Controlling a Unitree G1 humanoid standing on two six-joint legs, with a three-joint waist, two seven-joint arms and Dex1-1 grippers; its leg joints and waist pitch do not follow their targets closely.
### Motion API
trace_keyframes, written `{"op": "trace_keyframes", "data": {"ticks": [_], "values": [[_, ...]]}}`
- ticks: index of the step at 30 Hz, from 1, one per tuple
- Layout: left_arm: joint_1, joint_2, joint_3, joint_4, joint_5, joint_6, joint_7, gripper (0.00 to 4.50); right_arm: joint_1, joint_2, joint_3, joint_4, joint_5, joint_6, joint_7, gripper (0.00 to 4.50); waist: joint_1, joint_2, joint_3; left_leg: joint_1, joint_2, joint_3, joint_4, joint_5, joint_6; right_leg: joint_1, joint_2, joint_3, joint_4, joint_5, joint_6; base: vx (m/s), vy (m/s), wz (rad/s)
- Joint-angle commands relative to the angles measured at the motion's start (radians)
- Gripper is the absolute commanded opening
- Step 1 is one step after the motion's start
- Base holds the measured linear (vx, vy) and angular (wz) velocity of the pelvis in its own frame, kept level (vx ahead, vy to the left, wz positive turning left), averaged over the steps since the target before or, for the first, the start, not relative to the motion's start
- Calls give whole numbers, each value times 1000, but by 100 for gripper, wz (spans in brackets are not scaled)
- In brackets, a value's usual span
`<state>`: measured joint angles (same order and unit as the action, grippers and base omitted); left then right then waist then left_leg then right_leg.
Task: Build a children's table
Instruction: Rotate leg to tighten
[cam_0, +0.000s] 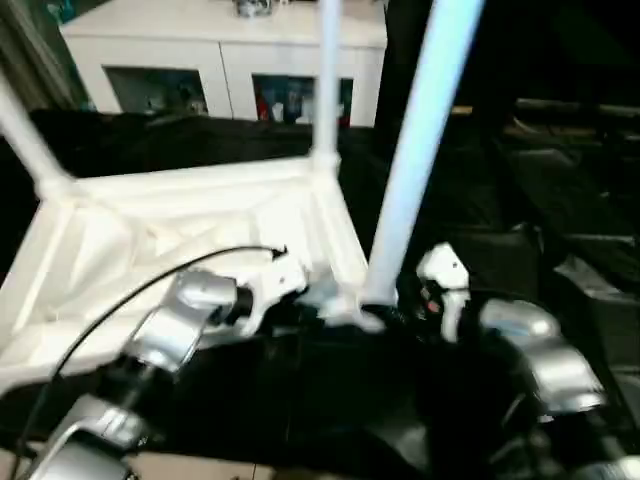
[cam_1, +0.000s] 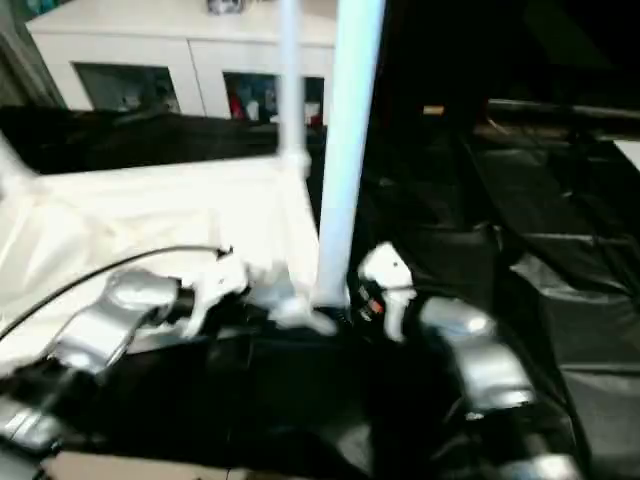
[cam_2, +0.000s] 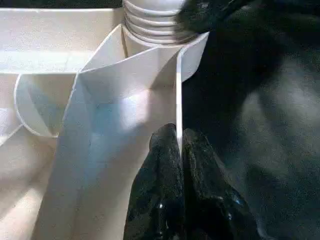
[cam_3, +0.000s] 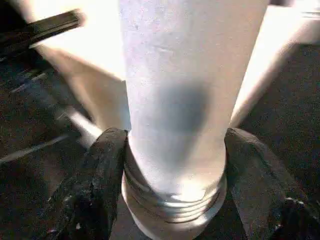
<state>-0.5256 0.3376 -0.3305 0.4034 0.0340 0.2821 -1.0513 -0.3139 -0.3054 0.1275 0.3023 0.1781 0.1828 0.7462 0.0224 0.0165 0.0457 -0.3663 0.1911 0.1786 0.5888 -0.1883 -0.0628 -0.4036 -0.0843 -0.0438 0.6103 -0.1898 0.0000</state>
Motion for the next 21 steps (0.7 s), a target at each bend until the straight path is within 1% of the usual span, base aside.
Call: {"op": "trace_keyframes", "data": {"ticks": [1, 2, 3, 4, 5, 6, 7, 8, 9, 10, 11, 12, 13, 15, 16, 17, 18, 19, 20, 21], "values": [[-9, -41, -26, 42, 18, 23, 56, 0, -13, 43, -23, 80, -50, 21, -165, 262, 2, -7, -46, 5, 26, -10, -76, -257, 7, 42, -44, 33, -88, -299, -196, 0, 0, 0], [-26, -66, -21, 72, 26, 29, 99, 0, -22, 70, -26, 98, -65, 25, -222, 262, -1, -6, -46, 5, 26, -9, -76, -261, 4, 40, -43, 33, -89, -303, -194, 0, 0, 0], [-39, -85, -17, 95, 32, 33, 132, 0, -29, 90, -28, 111, -75, 28, -264, 262, -1, -7, -45, 9, 24, -9, -76, -277, -3, 37, -44, 34, -93, -323, -189, 0, 0, 0], [-56, -111, -11, 125, 37, 37, 173, 0, -41, 116, -32, 129, -87, 30, -316, 262, -2, -7, -45, 7, 23, -10, -77, -280, -7, 39, -43, 33, -94, -335, -182, 0, 0, 0], [-79, -144, -2, 162, 41, 50, 227, 0, -57, 152, -39, 153, -100, 32, -384, 262, 0, -8, -47, 10, 25, -10, -76, -283, -9, 37, -45, 35, -94, -336, -177, 0, 0, 0], [-114, -196, 13, 218, 45, 57, 304, 0, -83, 199, -41, 190, -122, 46, -480, 262, -1, -7, -47, 9, 22, -9, -75, -279, -7, 36, -44, 35, -94, -328, -178, 0, 0, 0], [-131, -218, 18, 246, 50, 54, 343, 0, -96, 215, -37, 206, -137, 50, -520, 262, -1, -7, -46, 11, 20, -11, -77, -292, -18, 34, -43, 34, -96, -355, -173, 0, 0, 0], [-148, -238, 17, 276, 58, 42, 375, 0, -109, 231, -34, 225, -147, 49, -550, 262, 0, -9, -49, 12, 19, -12, -76, -289, -19, 38, -44, 34, -97, -353, -171, 0, 0, 0], [-162, -253, 15, 301, 67, 28, 401, 0, -120, 244, -35, 237, -152, 49, -574, 262, 3, -8, -50, 11, 20, -12, -76, -283, -17, 38, -45, 35, -96, -338, -171, 0, 0, 0], [-170, -262, 12, 315, 72, 19, 414, 0, -125, 252, -36, 245, -153, 49, -586, 262, 6, -6, -50, 15, 22, -9, -75, -280, -13, 34, -43, 37, -96, -305, -174, 0, 0, 0], [-180, -272, 11, 334, 80, 3, 430, 0, -131, 264, -41, 254, -149, 41, -598, 262, 10, -8, -50, 13, 20, -9, -76, -281, -5, 36, -42, 37, -96, -285, -176, 0, 0, 0], [-185, -278, 11, 345, 86, -7, 438, 0, -134, 275, -49, 260, -139, 31, -597, 262, 13, -9, -52, 13, 20, -7, -74, -274, 5, 38, -44, 38, -95, -267, -177, 0, 0, 0], [-188, -280, 1, 353, 97, -16, 439, 0, -134, 281, -48, 259, -132, 26, -583, 262, 14, -8, -52, 13, 21, -7, -74, -273, 8, 38, -45, 38, -94, -263, -178, 0, 0, 0], [-191, -280, -12, 360, 110, -23, 431, 0, -126, 290, -48, 247, -119, 2, -551, 262, 14, -6, -53, 7, 22, -10, -76, -269, 16, 44, -46, 36, -94, -266, -172, 0, 0, 0], [-191, -280, -14, 366, 113, -28, 422, 0, -116, 293, -50, 234, -115, -25, -537, 318, 16, -4, -54, 9, 23, -9, -76, -272, 16, 41, -48, 37, -95, -271, -172, 0, 0, 0], [-189, -276, -15, 363, 115, -29, 416, 0, -111, 290, -51, 224, -114, -40, -531, 318, 16, -5, -54, 9, 23, -9, -76, -275, 16, 41, -47, 36, -96, -274, -171, 0, 0, 0], [-185, -268, -19, 359, 118, -33, 404, 0, -103, 284, -53, 208, -107, -53, -514, 332, 17, -6, -54, 8, 23, -8, -76, -277, 17, 41, -47, 36, -96, -281, -171, 0, 0, 0], [-187, -265, -21, 368, 120, -41, 400, 0, -100, 283, -55, 201, -104, -63, -508, 332, 19, -6, -53, 7, 23, -8, -77, -281, 20, 41, -48, 36, -97, -285, -166, 0, 0, 0], [-184, -258, -20, 368, 119, -45, 394, 0, -96, 274, -55, 184, -102, -69, -496, 338, 17, -6, -53, 5, 24, -10, -78, -282, 20, 43, -48, 36, -96, -286, -165, 0, 0, 0], [-183, -251, -19, 369, 118, -50, 388, 0, -91, 265, -55, 169, -101, -73, -486, 352, 16, -7, -51, -1, 23, -13, -82, -286, 20, 46, -47, 33, -97, -309, -155, 0, 0, 0]]}}
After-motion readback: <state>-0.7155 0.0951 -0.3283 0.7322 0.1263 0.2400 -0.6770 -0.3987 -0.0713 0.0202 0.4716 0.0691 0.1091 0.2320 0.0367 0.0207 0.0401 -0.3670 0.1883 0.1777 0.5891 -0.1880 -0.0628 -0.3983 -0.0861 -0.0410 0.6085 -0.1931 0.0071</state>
